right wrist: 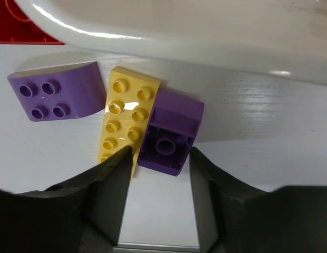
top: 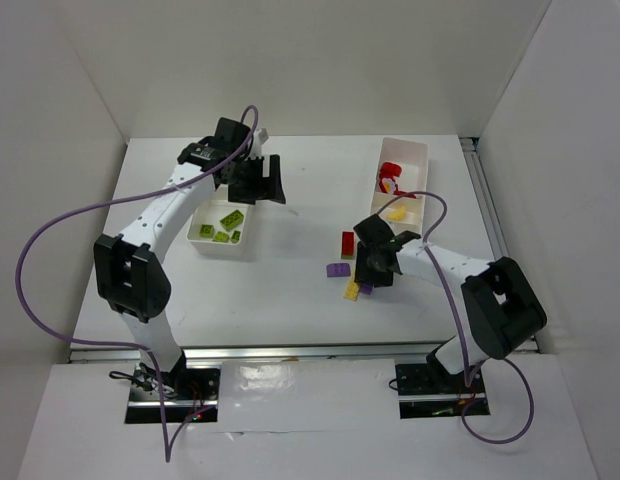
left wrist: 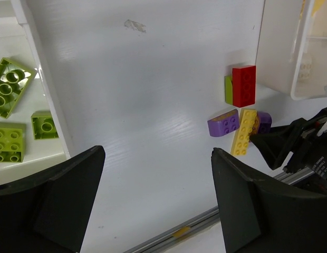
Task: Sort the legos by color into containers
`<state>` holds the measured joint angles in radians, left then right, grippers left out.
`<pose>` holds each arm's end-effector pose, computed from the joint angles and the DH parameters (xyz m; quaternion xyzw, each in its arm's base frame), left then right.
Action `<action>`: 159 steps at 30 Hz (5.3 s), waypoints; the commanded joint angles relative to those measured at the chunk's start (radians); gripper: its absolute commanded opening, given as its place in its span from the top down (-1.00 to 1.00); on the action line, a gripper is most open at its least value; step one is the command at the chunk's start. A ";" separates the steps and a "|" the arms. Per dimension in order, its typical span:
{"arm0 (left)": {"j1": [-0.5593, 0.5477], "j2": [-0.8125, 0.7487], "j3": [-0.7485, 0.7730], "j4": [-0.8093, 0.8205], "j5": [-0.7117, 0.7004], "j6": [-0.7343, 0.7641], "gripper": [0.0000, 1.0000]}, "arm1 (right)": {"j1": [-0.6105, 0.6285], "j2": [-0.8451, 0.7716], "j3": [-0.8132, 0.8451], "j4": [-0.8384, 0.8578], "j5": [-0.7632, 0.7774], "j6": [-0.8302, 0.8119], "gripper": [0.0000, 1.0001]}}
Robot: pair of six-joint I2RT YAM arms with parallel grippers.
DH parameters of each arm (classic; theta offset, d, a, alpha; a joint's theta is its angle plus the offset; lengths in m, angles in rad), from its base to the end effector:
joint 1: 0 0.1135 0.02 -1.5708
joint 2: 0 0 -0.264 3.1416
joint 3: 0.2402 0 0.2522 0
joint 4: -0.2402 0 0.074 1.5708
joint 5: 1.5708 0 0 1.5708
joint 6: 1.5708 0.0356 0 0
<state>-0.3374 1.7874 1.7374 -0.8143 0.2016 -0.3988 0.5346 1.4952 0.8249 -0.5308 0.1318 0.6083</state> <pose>0.3704 -0.1375 0.3362 0.0061 0.9341 -0.2120 0.2872 0.2337 0.1329 0.1697 0.0482 0.9797 0.0447 0.1893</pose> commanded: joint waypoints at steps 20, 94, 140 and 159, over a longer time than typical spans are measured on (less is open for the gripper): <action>0.055 0.000 0.050 0.001 -0.123 -0.028 -0.80 | 0.053 -0.078 0.298 -0.017 -0.095 -0.071 0.42; -0.413 0.121 -0.234 0.251 -0.071 0.365 -1.00 | -0.064 -0.414 0.060 -0.144 0.131 0.031 -0.38; -0.191 0.139 -0.146 0.215 -0.085 0.229 1.00 | -0.084 -0.299 0.080 -0.133 0.003 -0.151 -0.41; 0.253 0.332 0.306 0.031 -0.162 -0.086 1.00 | 0.025 -0.096 0.134 -0.069 -0.057 -0.140 -0.72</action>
<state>-0.0887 2.0430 1.9804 -0.7147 0.0696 -0.4545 0.5446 1.3994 0.9100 -0.6273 0.0795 0.4728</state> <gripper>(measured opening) 0.415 0.853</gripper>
